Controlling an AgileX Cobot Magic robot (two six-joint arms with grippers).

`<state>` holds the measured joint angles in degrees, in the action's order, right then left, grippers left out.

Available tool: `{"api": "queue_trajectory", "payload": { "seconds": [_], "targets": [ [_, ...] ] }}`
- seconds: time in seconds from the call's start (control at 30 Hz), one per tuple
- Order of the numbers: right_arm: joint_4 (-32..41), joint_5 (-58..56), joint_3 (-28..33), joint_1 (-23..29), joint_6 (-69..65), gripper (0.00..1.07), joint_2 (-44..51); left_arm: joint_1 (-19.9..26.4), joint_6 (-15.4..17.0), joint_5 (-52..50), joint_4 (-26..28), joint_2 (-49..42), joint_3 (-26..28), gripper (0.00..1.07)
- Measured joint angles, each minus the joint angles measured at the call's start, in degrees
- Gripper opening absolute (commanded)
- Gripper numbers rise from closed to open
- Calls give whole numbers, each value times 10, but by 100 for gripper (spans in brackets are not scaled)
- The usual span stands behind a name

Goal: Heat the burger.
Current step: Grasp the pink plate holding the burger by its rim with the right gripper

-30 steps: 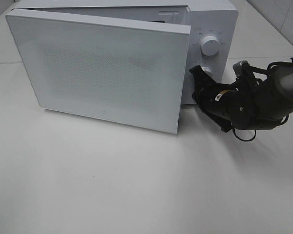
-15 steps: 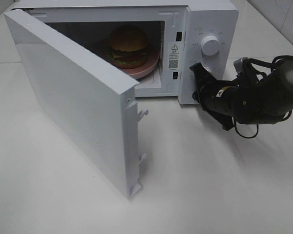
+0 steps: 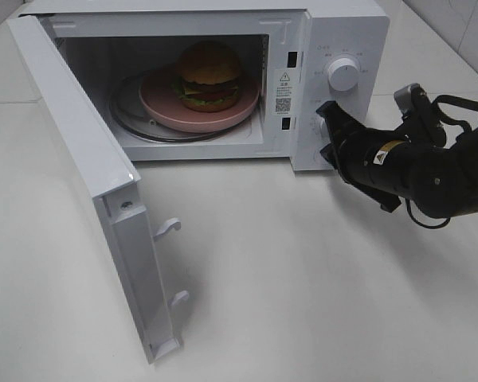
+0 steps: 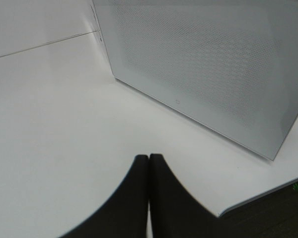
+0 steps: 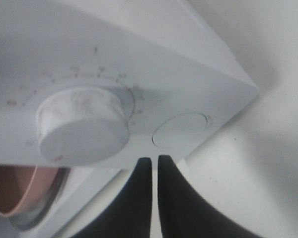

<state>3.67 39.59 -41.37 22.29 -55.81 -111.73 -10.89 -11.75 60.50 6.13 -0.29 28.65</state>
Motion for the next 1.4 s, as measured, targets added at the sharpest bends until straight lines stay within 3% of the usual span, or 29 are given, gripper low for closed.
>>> {"api": "queue_trajectory", "payload": {
  "seconds": [0.07,0.1,0.2,0.3,0.4,0.53,0.9,1.07,1.3,1.4],
  "targets": [
    [-42,1,9,0,7,5,2,0,0,0,0,0,0,0],
    [-104,2,19,0,14,6,5,0,0,0,0,0,0,0],
    [-129,2,21,0,19,7,5,0,0,0,0,0,0,0],
    [-215,8,24,0,62,8,5,0,0,0,0,0,0,0],
    [-253,9,24,0,93,8,5,0,0,0,0,0,0,0],
    [-335,10,24,0,222,8,5,0,0,0,0,0,0,0],
    [-372,-4,25,0,339,9,8,0,0,0,0,0,0,0],
    [-379,-91,25,0,342,10,64,0,0,0,0,0,0,0],
    [-447,-281,19,0,295,10,147,0,0,0,0,0,0,0],
    [-448,-300,19,0,290,10,154,0,0,0,0,0,0,0]
  ]
}}
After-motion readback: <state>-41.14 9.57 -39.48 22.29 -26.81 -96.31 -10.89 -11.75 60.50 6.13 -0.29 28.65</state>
